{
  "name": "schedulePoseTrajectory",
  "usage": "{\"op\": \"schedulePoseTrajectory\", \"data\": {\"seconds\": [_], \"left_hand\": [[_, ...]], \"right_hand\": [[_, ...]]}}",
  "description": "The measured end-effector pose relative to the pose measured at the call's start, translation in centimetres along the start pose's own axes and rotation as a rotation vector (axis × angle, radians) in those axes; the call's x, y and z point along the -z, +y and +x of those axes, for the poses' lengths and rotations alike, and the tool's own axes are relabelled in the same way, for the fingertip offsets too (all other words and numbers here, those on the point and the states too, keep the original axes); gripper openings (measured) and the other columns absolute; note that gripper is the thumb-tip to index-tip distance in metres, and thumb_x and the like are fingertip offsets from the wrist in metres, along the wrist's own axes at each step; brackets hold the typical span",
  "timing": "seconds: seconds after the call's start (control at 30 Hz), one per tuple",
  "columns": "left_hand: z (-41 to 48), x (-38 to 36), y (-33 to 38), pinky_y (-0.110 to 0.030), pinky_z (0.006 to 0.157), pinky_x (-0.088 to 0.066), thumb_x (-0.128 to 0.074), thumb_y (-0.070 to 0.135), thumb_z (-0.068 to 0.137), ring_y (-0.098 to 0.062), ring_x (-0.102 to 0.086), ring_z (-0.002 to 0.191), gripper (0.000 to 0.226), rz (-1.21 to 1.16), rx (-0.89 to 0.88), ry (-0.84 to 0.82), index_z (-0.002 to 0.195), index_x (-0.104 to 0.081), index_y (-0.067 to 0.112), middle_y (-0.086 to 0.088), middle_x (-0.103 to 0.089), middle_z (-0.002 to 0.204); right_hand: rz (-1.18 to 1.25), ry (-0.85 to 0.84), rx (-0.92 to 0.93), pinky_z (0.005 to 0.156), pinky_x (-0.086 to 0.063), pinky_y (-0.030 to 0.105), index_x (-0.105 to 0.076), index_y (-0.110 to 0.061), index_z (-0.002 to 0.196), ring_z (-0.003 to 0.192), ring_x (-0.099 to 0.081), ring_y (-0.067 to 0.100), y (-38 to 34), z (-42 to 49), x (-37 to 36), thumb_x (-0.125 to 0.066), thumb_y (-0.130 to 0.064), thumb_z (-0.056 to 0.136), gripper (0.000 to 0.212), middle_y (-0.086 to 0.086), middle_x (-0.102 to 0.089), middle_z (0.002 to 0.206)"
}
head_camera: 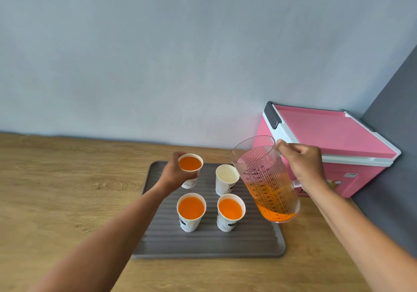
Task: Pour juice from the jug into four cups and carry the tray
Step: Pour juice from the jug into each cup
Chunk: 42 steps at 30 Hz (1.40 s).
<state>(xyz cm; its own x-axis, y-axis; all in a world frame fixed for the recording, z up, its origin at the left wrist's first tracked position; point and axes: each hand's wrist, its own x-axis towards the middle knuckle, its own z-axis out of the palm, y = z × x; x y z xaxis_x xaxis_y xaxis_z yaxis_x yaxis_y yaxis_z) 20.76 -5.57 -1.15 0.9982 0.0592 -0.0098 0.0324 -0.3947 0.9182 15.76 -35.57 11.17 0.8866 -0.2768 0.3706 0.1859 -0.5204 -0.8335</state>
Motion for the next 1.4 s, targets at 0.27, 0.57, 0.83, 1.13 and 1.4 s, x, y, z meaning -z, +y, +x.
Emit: {"op": "schedulePoseTrajectory", "data": {"seconds": [0.27, 0.57, 0.83, 1.13, 1.4], "left_hand": [[0.4, -1.3, -2.4, -0.031, 0.083, -0.045, -0.088, 0.028, 0.066, -0.016, -0.051, 0.107, 0.079, 0.043, 0.033, -0.053, 0.129, -0.04, 0.025, 0.005, -0.051, 0.118], [0.6, -1.5, -3.3, -0.032, 0.084, -0.044, -0.09, 0.027, 0.063, -0.017, -0.05, 0.11, 0.085, 0.053, 0.016, -0.101, 0.13, -0.037, 0.028, 0.001, -0.051, 0.126], [1.7, -0.4, -2.0, -0.046, 0.103, -0.043, -0.091, 0.037, 0.058, -0.027, -0.04, 0.131, 0.105, 0.17, -0.021, -0.204, 0.143, -0.029, 0.032, -0.008, -0.034, 0.147], [3.2, -4.7, 3.0, -0.057, 0.117, -0.016, -0.075, 0.066, 0.064, -0.028, -0.026, 0.143, 0.099, 0.59, -0.283, -0.293, 0.146, -0.033, 0.03, -0.001, -0.034, 0.155], [3.8, -7.8, 3.0, -0.06, 0.116, 0.01, -0.065, 0.078, 0.061, -0.027, -0.029, 0.143, 0.102, 0.836, -0.31, -0.391, 0.144, -0.034, 0.027, -0.003, -0.041, 0.151]], "right_hand": [[-0.009, 0.008, -0.017, 0.058, -0.03, 0.029, -0.044, -0.006, 0.044, 0.043, -0.025, 0.011, 0.5, 0.2, -0.1, -0.07, -0.024, 0.087, 0.054, -0.01, -0.025, 0.037], [-0.013, 0.008, -0.024, 0.056, -0.027, 0.029, -0.041, -0.02, 0.036, 0.039, -0.023, 0.008, 0.5, 0.2, -0.2, -0.07, -0.024, 0.087, 0.059, -0.009, -0.024, 0.034], [-0.011, 0.016, -0.002, 0.056, -0.028, 0.03, -0.04, -0.017, 0.041, 0.043, -0.025, 0.013, 0.6, 0.1, -0.3, -0.07, -0.026, 0.087, 0.056, -0.009, -0.024, 0.036], [-0.024, 0.042, -0.033, 0.056, -0.025, 0.03, -0.045, -0.008, 0.044, 0.045, -0.027, 0.013, 1.2, -0.5, 1.0, -0.072, -0.028, 0.085, 0.053, -0.008, -0.027, 0.04], [-0.092, 0.07, -0.074, 0.055, -0.027, 0.032, -0.061, 0.009, 0.064, 0.05, -0.033, 0.018, 2.8, -1.6, 3.9, -0.067, -0.038, 0.084, 0.052, 0.009, -0.034, 0.05]]}}
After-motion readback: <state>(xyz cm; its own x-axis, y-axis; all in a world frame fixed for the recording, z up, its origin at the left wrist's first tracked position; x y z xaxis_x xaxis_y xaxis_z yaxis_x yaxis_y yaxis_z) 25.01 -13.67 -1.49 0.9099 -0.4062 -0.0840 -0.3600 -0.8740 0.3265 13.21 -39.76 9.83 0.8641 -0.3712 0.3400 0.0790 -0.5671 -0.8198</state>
